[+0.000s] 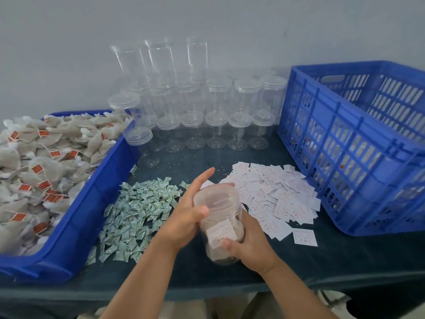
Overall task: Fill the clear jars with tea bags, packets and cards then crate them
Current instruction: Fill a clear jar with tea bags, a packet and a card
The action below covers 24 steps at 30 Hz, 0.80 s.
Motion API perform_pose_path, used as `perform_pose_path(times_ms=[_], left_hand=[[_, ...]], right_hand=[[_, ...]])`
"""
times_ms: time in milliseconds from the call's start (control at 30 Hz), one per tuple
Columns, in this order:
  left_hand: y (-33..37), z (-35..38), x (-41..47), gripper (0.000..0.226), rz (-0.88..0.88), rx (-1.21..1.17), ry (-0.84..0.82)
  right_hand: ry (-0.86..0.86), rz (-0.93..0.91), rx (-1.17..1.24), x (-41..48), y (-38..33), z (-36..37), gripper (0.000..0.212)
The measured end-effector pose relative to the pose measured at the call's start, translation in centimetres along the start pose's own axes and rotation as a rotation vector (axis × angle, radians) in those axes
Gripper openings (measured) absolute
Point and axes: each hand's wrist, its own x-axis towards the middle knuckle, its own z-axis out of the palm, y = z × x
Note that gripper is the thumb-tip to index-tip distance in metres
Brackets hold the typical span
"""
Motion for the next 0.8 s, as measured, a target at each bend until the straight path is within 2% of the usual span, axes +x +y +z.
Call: perform_pose_path(times_ms=[33, 100, 133, 167, 233, 300, 367, 433, 500, 567, 633, 700, 800], left_hand=[[-0.4, 0.0, 0.1, 0.102, 0.010, -0.051, 0.123], [-1.6, -0.1, 0.3, 0.054, 0.020, -0.029, 0.380], [-2.3, -0.1, 0.0, 0.036, 0.006, 0.026, 0.447], [-2.7, 0.1, -0.4, 0.030, 0.003, 0.073, 0.486], [-2.8, 0.9, -1.2, 0.045, 0.016, -0.012, 0.499], [-2.6, 1.8, -1.9, 0.057, 0.112, -0.049, 0.479], [-2.3, 2.5, -2.5, 0.065, 0.252, 0.131, 0.462], [-1.8, 3.1, -2.7, 0.072, 0.268, 0.255, 0.464], [-1.1, 3.2, -2.8, 0.075, 0.365, 0.509, 0.506], [0.0, 3.0, -2.7, 0.078, 0.471, 0.814, 0.471], [1.6, 2.9, -2.1, 0.084, 0.393, 1.117, 0.350], [2.5, 2.8, -1.5, 0.082, 0.275, 1.322, 0.225], [3.1, 2.3, -1.4, 0.064, 0.248, 1.339, 0.221]], right_hand=[[0.039, 0.003, -0.004, 0.0, 0.1, -0.1, 0.069], [0.086, 0.005, -0.048, 0.0, 0.4, -0.2, 0.066], [0.081, 0.014, -0.084, 0.1, 0.3, 0.0, 0.064], [0.057, 0.020, -0.121, 0.1, 0.2, 0.2, 0.063], [0.014, 0.022, -0.197, 0.3, 0.0, 0.6, 0.061], [0.029, 0.013, -0.248, 0.6, -0.3, 0.9, 0.065], [0.027, -0.004, -0.261, 0.7, -0.6, 1.0, 0.071], [0.028, -0.008, -0.268, 0.7, -0.9, 1.1, 0.071], [0.042, -0.006, -0.315, 0.6, -1.4, 1.4, 0.063], [0.038, -0.015, -0.367, 0.7, -1.5, 1.5, 0.048], [0.016, -0.013, -0.388, 0.8, -1.4, 1.5, 0.045], [-0.004, -0.006, -0.379, 0.7, -1.2, 1.5, 0.055], [0.014, -0.007, -0.389, 0.4, -1.3, 1.5, 0.070]])
